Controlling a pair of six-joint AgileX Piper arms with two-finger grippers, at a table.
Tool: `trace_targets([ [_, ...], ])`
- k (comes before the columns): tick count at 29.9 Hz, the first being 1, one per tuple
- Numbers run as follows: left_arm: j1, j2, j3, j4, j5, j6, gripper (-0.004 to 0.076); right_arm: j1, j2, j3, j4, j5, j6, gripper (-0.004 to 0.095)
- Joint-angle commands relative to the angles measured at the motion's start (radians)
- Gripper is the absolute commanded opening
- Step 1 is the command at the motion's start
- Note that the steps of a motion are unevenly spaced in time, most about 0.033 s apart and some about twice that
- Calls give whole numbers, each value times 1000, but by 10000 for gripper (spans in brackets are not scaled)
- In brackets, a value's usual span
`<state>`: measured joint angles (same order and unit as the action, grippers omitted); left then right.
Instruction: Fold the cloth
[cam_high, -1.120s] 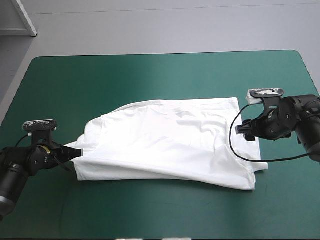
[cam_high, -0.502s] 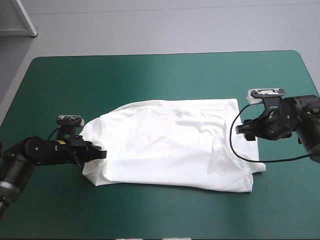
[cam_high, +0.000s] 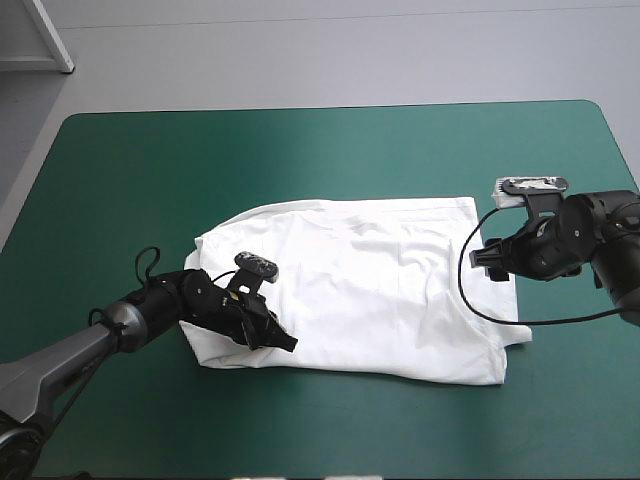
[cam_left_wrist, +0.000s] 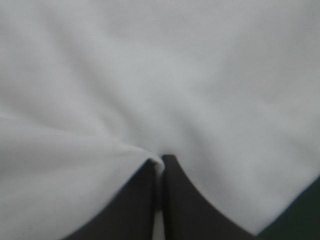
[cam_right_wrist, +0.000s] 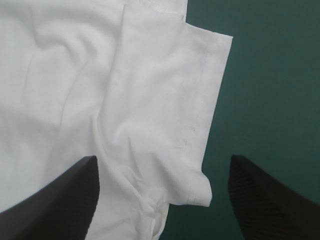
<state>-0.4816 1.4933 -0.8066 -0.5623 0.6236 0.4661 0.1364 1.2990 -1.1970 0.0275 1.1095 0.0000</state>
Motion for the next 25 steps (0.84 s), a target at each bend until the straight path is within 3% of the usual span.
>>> trace_targets([
  [1,-17,-9,-21,-28,-39,-19,25,-7,-31,-25,-13,-41,-7,670],
  [5,-13,-33,-44,-6,-9,-21,239,-7,-31,2,-27,-48,0,670],
  [8,-13,-46,-86,8,60,-26,435,-7,-31,36,-27,-49,8,670],
  [10,-13,-53,-121,26,121,-55,514,-7,-31,64,-27,-55,15,671],
  [17,-13,-101,-300,282,243,-304,484,-53,-31,192,-27,-107,41,670],
  [21,-13,-139,-387,498,311,-466,485,-98,-31,240,-27,-195,49,670],
  [25,-13,-179,-425,607,367,-518,485,-117,0,226,-18,-297,51,670],
])
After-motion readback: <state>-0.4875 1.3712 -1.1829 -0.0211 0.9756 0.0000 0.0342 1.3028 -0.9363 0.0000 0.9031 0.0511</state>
